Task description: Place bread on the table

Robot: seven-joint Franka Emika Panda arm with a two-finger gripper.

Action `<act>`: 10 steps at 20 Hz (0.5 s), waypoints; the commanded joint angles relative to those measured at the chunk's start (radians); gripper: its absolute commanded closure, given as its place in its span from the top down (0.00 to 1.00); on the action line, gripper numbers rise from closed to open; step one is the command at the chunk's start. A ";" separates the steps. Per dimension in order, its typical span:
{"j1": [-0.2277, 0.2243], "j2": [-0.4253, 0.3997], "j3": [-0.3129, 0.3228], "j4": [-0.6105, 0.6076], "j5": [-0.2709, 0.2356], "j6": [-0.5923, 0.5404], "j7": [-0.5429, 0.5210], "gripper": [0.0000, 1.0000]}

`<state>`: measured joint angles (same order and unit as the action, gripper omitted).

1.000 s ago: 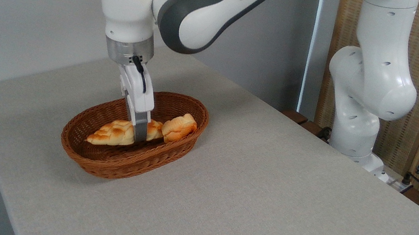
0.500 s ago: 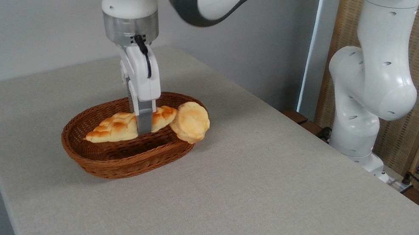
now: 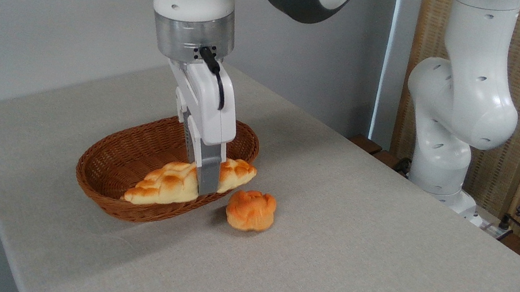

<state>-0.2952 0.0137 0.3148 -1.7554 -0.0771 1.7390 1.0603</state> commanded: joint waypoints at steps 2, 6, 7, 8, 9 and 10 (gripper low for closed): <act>-0.012 0.003 0.024 0.008 0.014 -0.013 0.029 0.39; -0.010 0.014 0.050 0.005 0.016 -0.009 0.047 0.39; -0.010 0.018 0.059 0.007 0.016 -0.006 0.047 0.40; -0.010 0.018 0.061 0.008 0.016 -0.001 0.047 0.40; -0.010 0.018 0.061 0.010 0.014 -0.001 0.046 0.40; -0.012 0.017 0.061 0.011 0.013 -0.002 0.043 0.40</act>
<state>-0.2945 0.0306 0.3595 -1.7554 -0.0715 1.7400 1.0927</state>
